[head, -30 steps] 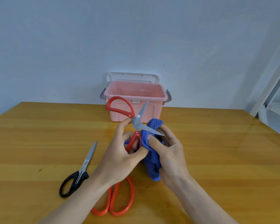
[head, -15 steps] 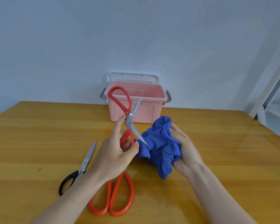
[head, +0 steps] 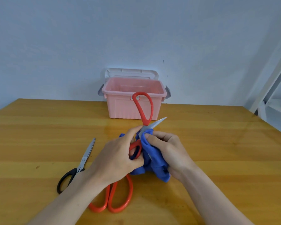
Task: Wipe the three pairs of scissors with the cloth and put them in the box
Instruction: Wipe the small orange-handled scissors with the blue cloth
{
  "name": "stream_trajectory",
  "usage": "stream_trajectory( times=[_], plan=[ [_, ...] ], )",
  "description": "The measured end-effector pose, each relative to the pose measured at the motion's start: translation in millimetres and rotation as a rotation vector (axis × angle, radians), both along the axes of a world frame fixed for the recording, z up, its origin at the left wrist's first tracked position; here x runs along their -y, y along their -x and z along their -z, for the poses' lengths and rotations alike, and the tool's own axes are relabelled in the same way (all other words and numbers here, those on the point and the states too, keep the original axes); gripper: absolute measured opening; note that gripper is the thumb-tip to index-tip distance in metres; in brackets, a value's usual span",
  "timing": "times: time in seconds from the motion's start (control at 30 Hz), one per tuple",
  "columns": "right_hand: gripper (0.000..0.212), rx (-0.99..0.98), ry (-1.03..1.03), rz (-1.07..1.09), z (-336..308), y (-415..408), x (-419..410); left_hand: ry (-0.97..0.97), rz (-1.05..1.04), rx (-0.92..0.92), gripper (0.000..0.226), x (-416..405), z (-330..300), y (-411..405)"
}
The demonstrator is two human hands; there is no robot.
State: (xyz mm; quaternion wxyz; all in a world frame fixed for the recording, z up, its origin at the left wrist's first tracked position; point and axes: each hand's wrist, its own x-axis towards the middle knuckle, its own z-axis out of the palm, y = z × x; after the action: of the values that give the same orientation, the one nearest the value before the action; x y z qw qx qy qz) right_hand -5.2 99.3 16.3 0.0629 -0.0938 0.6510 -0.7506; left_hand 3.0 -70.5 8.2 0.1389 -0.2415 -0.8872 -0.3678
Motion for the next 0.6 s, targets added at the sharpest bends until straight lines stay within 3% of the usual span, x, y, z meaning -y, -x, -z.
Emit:
stream_trajectory(
  times=[0.13,0.23,0.3,0.4,0.6],
  plan=[
    [0.018,-0.034,-0.03,0.072,2,2,0,0.031,-0.049,-0.048,0.06,4,-1,1],
    [0.035,-0.032,-0.045,0.102,1,6,-4,0.064,-0.117,-0.1,0.028,10,-1,4],
    [0.041,-0.02,-0.062,0.104,0,7,-5,0.083,-0.117,-0.153,0.031,12,-1,7],
    [0.022,-0.007,-0.032,0.09,3,5,-3,0.099,-0.108,-0.178,0.035,7,1,6],
    [0.018,0.019,0.024,0.187,6,2,7,0.059,-0.099,-0.185,0.034,-1,2,1]
  ],
)
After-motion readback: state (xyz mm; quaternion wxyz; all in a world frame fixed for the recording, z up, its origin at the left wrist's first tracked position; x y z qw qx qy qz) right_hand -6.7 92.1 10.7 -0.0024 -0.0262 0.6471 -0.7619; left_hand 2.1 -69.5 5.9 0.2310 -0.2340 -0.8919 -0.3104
